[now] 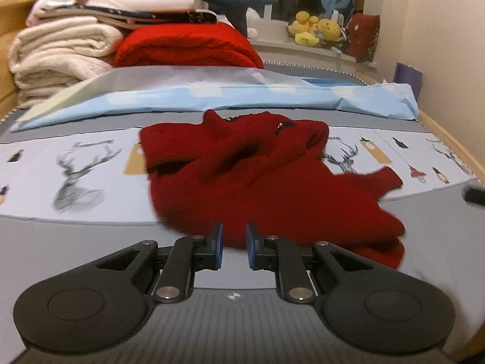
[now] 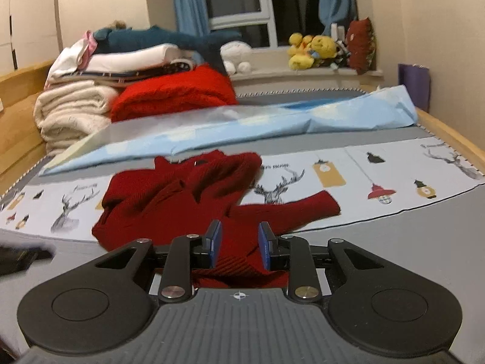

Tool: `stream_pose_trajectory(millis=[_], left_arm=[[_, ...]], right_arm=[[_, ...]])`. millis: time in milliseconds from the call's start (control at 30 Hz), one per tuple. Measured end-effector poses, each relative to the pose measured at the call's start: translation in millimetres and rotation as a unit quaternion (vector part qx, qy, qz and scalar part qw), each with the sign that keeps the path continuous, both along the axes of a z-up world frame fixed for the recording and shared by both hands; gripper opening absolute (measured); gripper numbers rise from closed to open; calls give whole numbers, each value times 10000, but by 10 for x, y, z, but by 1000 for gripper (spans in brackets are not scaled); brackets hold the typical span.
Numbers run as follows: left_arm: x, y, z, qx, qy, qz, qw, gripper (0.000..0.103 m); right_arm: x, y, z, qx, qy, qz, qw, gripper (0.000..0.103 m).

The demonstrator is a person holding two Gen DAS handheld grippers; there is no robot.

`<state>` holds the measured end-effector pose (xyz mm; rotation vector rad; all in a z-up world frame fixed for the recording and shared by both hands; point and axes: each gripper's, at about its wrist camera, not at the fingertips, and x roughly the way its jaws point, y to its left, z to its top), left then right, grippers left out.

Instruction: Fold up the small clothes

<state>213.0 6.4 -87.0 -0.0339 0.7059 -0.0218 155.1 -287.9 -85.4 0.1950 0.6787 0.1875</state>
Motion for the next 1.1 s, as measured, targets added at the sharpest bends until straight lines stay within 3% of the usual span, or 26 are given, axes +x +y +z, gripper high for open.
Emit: stream_pose_trajectory(millis=[67,167,233,300,467,500,533,567,600,633,767,867,967,1100], left_arm=[[341,-36,-51,-112,40,-32,9999,18],[917,-104,-126,-434,159,90,9989,33],[1223,-167,-171,-682,191,224,9972,59],[1476,-250,-214,-924,231,352,9948,73],[1954,-437,-379,-1661,617,264,9838,79],[2010,-465,-414,-1583,682,273,9847,78],[2050,-493,-447,-1437,751,240,9865,67],[2090,-509,-479,-1198,862,173,9889,54],[2093,-511,-498,-996,930,103,9906,31],[2066,-487,-493,-819,954,40,9921,19],[1546,-114,-250,-897,581,-322,9938,14],[851,327,-39,-1078,430,-537,9918,14],[137,742,102,-855,314,-805,9926,13],[-580,1355,116,-655,270,-721,9949,12]], right_arm=[[58,-40,-13,58,71,-3,10000,29],[149,-140,-10,142,168,-142,9997,32],[211,-207,-19,218,243,-239,9992,34],[244,-263,-37,255,321,-311,9987,36],[290,-330,-68,249,424,-402,9980,37],[289,-337,-71,239,431,-410,9979,38],[289,-337,-72,225,435,-418,9979,38],[289,-334,-71,205,438,-424,9979,38],[287,-336,-71,192,435,-428,9980,39],[286,-333,-69,175,428,-429,9980,39],[289,-343,-77,81,450,-507,9977,39],[302,-411,-90,147,489,-690,9963,39],[304,-469,-130,162,526,-858,9948,39],[301,-473,-174,190,617,-961,9933,39]])
